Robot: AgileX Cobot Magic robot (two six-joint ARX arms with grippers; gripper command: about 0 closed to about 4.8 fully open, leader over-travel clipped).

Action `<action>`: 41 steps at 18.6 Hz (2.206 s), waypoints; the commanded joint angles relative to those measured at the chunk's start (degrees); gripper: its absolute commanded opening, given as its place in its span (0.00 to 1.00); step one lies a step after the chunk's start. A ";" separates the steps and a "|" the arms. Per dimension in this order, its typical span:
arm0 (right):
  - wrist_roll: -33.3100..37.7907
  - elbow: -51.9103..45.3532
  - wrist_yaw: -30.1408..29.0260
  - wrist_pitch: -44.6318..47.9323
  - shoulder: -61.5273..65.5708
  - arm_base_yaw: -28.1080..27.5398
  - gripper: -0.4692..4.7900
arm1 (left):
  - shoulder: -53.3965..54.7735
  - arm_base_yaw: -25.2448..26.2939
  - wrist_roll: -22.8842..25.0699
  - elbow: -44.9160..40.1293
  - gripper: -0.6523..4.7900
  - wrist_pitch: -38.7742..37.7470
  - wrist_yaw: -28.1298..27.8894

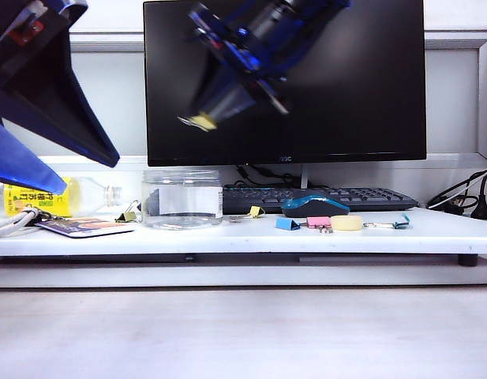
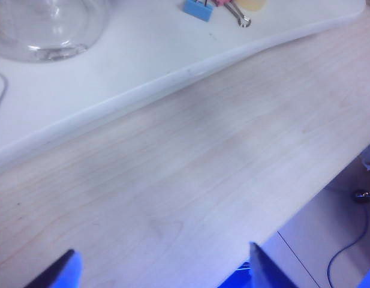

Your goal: Pick up the clips with the largest number of clips of the same color on the table and place them in a round transparent plastic box.

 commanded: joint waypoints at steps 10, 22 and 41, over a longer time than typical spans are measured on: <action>0.09 0.15 1.68 7.43 6.19 2.16 0.30 | -0.02 -0.02 0.20 0.17 0.80 -3.45 -0.17; -1.25 0.17 5.33 7.43 6.19 2.14 0.50 | -0.02 -0.02 0.00 0.17 0.81 -3.08 -0.13; -54.42 14.38 15.96 -18.69 7.54 -5.75 0.50 | -0.02 -0.02 6.51 0.17 0.81 -1.49 0.04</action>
